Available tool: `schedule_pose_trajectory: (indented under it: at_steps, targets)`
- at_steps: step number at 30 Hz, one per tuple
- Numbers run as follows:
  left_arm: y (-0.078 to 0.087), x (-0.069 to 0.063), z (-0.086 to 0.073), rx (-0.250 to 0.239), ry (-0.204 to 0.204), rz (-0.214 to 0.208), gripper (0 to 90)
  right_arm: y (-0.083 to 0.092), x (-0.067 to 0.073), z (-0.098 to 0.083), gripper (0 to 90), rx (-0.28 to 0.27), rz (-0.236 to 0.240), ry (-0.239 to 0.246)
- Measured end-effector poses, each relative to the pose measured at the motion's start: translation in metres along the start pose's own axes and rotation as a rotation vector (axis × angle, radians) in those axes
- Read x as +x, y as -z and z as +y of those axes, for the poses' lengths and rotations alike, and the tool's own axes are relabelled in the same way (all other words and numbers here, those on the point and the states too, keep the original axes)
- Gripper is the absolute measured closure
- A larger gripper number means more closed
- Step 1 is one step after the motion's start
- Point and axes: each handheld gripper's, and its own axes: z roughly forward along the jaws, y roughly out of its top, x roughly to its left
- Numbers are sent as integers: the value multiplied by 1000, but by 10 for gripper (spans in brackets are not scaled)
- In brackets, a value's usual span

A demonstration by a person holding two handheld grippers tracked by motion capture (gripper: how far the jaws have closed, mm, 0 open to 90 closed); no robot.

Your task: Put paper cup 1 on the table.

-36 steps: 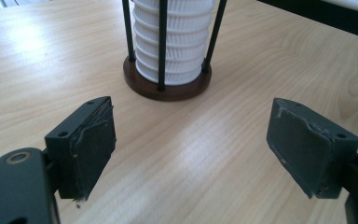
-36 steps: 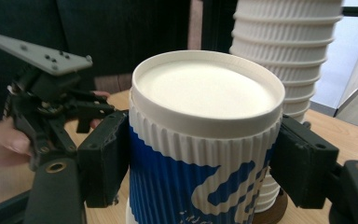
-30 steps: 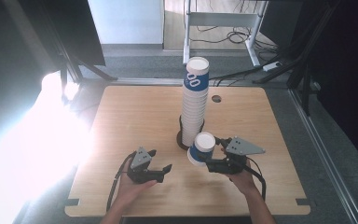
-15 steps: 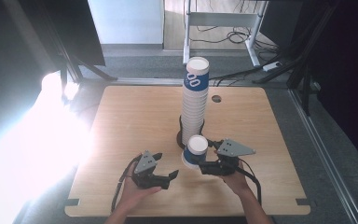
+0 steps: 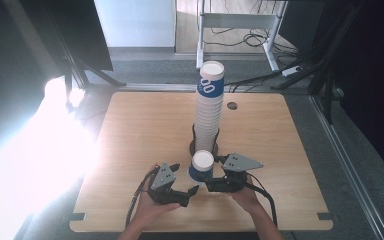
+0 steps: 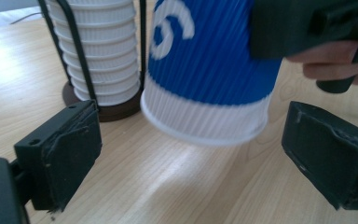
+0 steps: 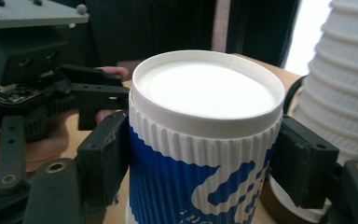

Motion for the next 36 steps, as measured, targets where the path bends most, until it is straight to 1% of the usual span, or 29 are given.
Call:
schedule_pose_trajectory:
  at_steps: [1,3,10,13,15,17,19,25,29,33,36]
  targets:
    - [-1,-1,0,2,-2,0,40,-1,1,-1,267,3,2,3]
    - [-3,-2,0,7,-8,-16,29,-4,4,-1,268,10,9,6]
    - [-14,-8,1,24,-23,-19,20,-7,8,-3,268,3,48,-16]
    - [-19,-9,2,24,-31,-15,22,-8,10,-3,268,5,58,-13]
    - [-19,-9,2,9,-36,-10,48,-9,12,-3,268,8,65,-13]
    - [-18,-9,1,-12,-43,10,115,-9,12,-4,267,12,66,-12]
    - [-18,-9,0,-21,-47,7,159,-9,11,-4,266,9,68,-16]
    - [-18,-10,-2,-30,-46,3,172,-8,9,-4,264,16,76,-26]
    - [-18,-10,-1,-23,-35,-2,164,-8,8,-4,266,14,79,-38]
    - [-19,-10,-1,-16,-26,-4,178,-9,9,-5,262,20,76,-30]
    - [-19,-10,-2,-15,-37,1,190,-9,8,-4,258,24,80,-29]
